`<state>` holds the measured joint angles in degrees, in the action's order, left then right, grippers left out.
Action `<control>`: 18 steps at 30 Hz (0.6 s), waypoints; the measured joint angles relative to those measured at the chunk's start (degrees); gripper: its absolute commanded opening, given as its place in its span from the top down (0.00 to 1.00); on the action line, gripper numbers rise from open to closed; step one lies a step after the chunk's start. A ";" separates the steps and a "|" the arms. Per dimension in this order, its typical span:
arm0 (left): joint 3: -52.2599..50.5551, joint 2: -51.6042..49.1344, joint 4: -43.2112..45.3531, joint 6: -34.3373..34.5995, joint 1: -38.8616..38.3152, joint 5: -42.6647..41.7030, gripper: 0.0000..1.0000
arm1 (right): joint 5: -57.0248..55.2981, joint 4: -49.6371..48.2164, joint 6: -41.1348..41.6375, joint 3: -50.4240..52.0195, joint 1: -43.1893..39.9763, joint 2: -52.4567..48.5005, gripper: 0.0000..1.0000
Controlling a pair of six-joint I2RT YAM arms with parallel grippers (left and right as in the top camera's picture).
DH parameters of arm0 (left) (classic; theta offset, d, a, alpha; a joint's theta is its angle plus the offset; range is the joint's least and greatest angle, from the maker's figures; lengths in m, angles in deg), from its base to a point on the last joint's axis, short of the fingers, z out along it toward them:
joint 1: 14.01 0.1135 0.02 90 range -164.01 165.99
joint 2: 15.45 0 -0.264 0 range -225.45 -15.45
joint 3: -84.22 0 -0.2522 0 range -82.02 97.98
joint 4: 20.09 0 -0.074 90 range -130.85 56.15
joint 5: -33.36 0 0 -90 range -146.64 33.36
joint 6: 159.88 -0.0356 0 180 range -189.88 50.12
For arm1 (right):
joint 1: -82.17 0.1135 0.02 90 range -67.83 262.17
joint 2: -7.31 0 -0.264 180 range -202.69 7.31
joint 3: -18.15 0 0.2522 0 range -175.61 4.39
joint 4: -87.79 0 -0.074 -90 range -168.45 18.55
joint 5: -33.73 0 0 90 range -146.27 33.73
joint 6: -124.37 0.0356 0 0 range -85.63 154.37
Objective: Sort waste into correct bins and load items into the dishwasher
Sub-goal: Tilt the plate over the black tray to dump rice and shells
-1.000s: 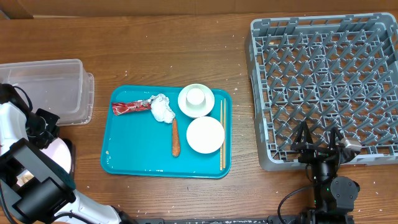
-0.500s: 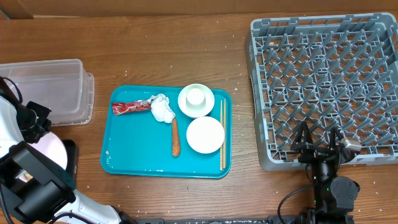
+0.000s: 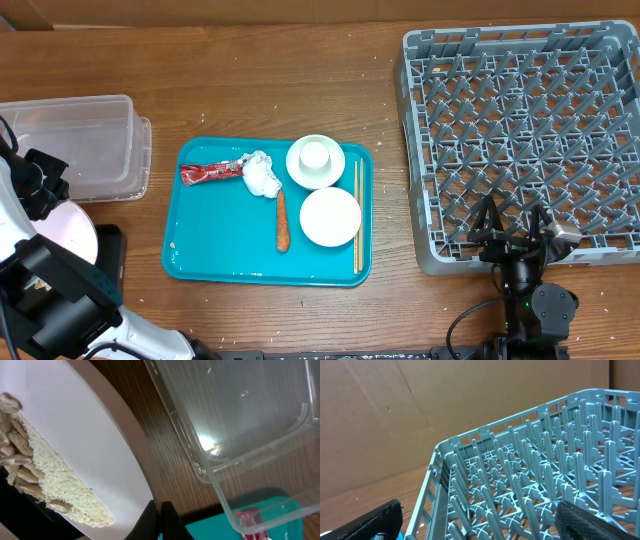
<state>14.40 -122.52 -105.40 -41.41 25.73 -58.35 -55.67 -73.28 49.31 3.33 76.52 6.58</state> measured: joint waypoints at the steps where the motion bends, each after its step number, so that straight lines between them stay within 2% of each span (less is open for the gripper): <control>1: 0.02 0.13 -0.11 0.00 0.04 -0.59 0.96 | 0.00 -0.04 0.00 0.00 0.02 0.00 0.00; 18: 0.07 0.35 -0.92 -3.87 7.54 -14.29 0.96 | 0.00 -0.04 0.00 0.00 0.00 0.00 0.00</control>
<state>14.47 -122.17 -106.32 -45.28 33.27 -72.65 -55.67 -73.32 49.31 3.33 76.52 6.58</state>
